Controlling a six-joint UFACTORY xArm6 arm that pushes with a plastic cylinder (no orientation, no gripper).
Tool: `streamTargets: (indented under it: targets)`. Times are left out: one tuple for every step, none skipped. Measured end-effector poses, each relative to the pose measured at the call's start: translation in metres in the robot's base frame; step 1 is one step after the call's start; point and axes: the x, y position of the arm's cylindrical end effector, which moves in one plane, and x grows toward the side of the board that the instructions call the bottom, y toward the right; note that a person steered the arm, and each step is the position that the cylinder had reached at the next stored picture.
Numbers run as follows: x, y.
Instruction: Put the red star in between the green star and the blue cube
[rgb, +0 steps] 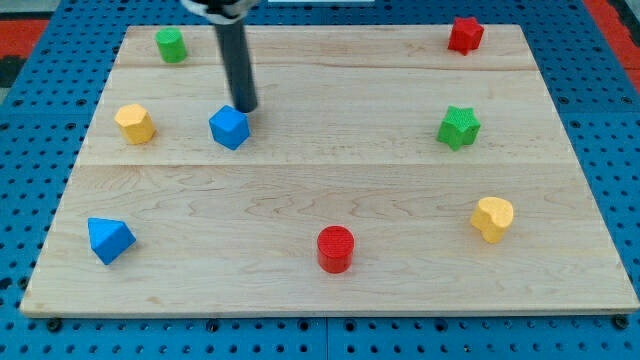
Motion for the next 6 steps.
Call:
streamTargets:
  targets:
    - [-0.024,0.118]
    - [-0.029,0.245]
    - [-0.030,0.359]
    - [-0.101,0.382]
    - [-0.152,0.332]
    - [-0.142,0.281]
